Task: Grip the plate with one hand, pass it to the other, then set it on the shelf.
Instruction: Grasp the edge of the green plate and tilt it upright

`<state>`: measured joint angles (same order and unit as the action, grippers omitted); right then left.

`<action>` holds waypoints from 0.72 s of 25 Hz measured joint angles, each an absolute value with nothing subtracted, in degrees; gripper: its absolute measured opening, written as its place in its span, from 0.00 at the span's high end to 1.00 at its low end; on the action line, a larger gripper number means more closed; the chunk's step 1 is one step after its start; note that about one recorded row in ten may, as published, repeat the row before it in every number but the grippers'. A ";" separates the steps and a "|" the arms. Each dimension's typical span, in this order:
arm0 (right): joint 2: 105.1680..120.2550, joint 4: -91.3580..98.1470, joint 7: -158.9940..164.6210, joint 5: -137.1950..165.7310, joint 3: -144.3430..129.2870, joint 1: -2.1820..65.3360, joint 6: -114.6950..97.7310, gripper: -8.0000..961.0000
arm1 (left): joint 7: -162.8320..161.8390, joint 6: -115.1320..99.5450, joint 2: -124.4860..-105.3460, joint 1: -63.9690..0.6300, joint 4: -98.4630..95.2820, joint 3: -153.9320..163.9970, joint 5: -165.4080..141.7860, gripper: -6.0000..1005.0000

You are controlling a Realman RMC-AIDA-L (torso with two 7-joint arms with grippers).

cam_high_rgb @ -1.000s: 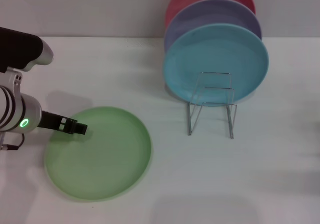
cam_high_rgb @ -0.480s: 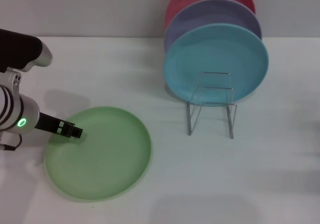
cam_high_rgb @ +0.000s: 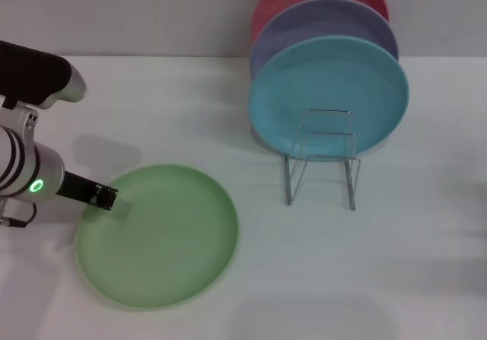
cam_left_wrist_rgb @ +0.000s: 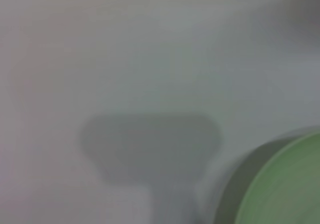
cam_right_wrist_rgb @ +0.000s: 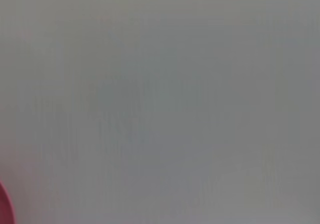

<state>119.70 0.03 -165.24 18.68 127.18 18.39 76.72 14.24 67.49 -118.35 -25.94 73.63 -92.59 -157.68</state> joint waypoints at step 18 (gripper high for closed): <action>119.81 0.34 -165.23 19.85 127.18 17.86 81.49 0.20 | 17.30 67.29 -118.28 -24.86 81.03 -92.16 -157.66 0.92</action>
